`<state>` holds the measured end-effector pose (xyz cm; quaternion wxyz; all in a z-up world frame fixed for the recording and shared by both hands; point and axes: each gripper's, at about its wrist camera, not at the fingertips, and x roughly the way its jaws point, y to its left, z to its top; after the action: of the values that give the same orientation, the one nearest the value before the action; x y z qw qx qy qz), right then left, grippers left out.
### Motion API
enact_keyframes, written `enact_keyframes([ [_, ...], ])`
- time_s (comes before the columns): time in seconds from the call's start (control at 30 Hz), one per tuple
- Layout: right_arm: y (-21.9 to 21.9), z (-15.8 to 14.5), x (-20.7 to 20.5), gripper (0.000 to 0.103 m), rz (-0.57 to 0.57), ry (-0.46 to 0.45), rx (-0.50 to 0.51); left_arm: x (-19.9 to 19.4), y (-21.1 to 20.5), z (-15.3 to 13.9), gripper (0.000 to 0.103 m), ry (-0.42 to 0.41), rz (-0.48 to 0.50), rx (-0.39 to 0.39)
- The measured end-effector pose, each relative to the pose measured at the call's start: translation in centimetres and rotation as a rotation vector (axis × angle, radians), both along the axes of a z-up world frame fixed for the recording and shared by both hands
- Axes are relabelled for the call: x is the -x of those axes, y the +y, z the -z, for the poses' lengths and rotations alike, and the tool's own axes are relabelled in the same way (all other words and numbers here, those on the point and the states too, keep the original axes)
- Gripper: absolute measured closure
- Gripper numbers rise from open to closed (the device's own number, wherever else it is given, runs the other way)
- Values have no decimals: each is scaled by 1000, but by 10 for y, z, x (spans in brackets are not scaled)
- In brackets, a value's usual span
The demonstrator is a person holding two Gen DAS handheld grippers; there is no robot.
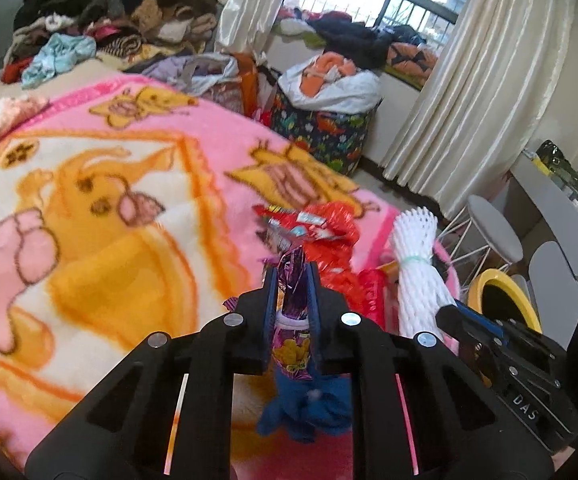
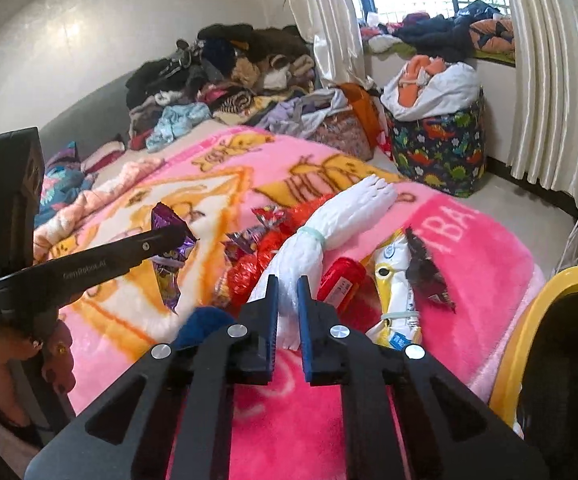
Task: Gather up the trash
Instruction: 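Grasp the purple snack wrapper with the left gripper while the right holds the mesh sleeve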
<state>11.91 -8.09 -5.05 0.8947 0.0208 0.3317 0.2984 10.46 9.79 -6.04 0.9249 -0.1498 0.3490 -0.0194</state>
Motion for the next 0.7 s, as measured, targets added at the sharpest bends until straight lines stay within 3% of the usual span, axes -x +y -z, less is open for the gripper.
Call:
enact_keyframes([
  [0.3, -23, -25, 21, 94, 28, -64, -17, 13, -12, -33, 94, -73, 18, -6],
  [0.7, -50, -39, 36, 94, 84, -94, -48, 21, -45, -52, 94, -112, 80, -25],
])
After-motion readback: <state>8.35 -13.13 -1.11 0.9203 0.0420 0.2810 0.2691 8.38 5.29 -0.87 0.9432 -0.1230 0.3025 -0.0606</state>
